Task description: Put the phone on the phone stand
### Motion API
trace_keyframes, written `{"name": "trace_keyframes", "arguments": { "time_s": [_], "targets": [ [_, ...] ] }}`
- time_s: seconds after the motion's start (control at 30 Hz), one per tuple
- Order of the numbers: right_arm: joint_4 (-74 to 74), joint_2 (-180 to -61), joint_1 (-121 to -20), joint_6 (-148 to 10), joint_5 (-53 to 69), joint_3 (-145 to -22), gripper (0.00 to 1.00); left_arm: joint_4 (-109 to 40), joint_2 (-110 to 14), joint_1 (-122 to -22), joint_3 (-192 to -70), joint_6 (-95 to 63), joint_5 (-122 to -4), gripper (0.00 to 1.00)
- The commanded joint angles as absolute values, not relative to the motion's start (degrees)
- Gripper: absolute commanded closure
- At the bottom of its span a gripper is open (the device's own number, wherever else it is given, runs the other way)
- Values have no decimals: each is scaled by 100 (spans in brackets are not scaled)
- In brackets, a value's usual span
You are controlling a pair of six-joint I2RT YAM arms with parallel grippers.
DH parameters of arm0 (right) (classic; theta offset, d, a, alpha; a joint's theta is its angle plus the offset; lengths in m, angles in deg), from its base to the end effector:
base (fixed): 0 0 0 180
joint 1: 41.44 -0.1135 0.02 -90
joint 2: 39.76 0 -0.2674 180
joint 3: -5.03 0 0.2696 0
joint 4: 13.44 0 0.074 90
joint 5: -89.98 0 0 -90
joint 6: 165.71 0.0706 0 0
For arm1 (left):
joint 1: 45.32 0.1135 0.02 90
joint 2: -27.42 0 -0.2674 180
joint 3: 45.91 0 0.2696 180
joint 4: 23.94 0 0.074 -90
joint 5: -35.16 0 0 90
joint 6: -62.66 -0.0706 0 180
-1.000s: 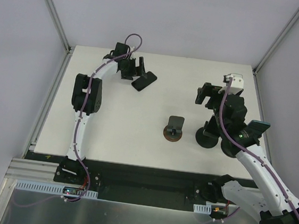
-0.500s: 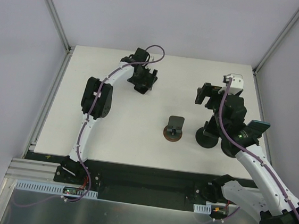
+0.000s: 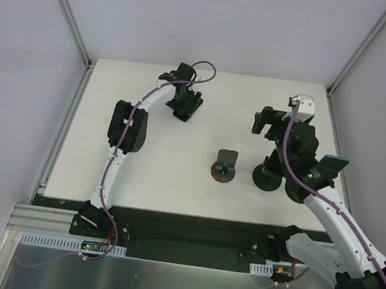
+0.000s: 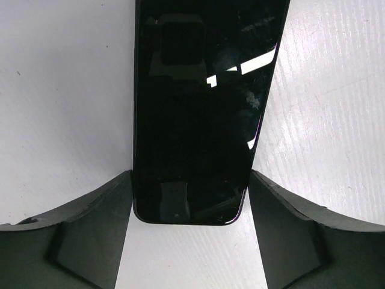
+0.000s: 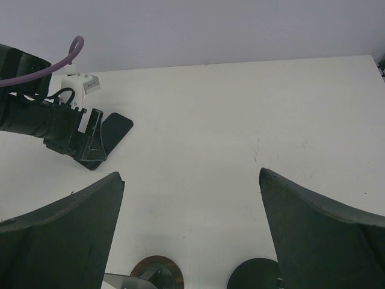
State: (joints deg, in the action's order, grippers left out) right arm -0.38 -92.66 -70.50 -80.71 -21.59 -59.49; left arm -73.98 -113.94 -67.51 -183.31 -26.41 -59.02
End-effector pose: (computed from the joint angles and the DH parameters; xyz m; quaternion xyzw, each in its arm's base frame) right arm 0.2420 0.1048 0.3776 -0.0811 0.7107 0.0119 0.6987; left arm 0.5376 -0.2248 0.1450 0.1864 0.9320 -0.0959 0.2956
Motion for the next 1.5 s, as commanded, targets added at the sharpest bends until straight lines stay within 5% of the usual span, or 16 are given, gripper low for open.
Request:
{"name": "trace_keyframes", "arguments": {
  "time_s": [0.0,0.13,0.47,0.7,0.77,0.83,0.93,1.07,1.47],
  "targets": [
    [-340,-9249,-7036,-8046,-2138,-5916,3,-8205,-11804,-6825,-18400,-2848,-5800,31],
    [-375,-9319,-7027,-8028,-2094,-5916,3,-8329,-11822,-6834,-18357,-2839,-5817,49],
    [-270,-10391,-6825,-7773,-1278,-6363,3,-8215,-10910,-6834,-17128,-2751,-5932,74],
    [-85,-11462,-6930,-7843,-434,-6943,3,-7530,-9626,-6852,-15115,-2286,-6037,78],
    [-85,-11604,-7035,-7931,-398,-7031,3,-7389,-9300,-6896,-14675,-2181,-6055,68],
    [-85,-11736,-7114,-7984,-450,-7137,4,-7319,-9133,-6940,-14464,-2163,-6020,44],
    [56,-11859,-7176,-8019,-442,-7216,3,-7309,-9150,-6940,-14577,-2180,-6073,22],
    [64,-11947,-7246,-8090,-451,-7304,3,-7318,-9167,-6966,-14788,-2276,-5959,2],
    [3,-12404,-7264,-8072,-451,-7568,3,-8099,-10011,-7063,-15720,-2918,-5729,2]
  ]
}}
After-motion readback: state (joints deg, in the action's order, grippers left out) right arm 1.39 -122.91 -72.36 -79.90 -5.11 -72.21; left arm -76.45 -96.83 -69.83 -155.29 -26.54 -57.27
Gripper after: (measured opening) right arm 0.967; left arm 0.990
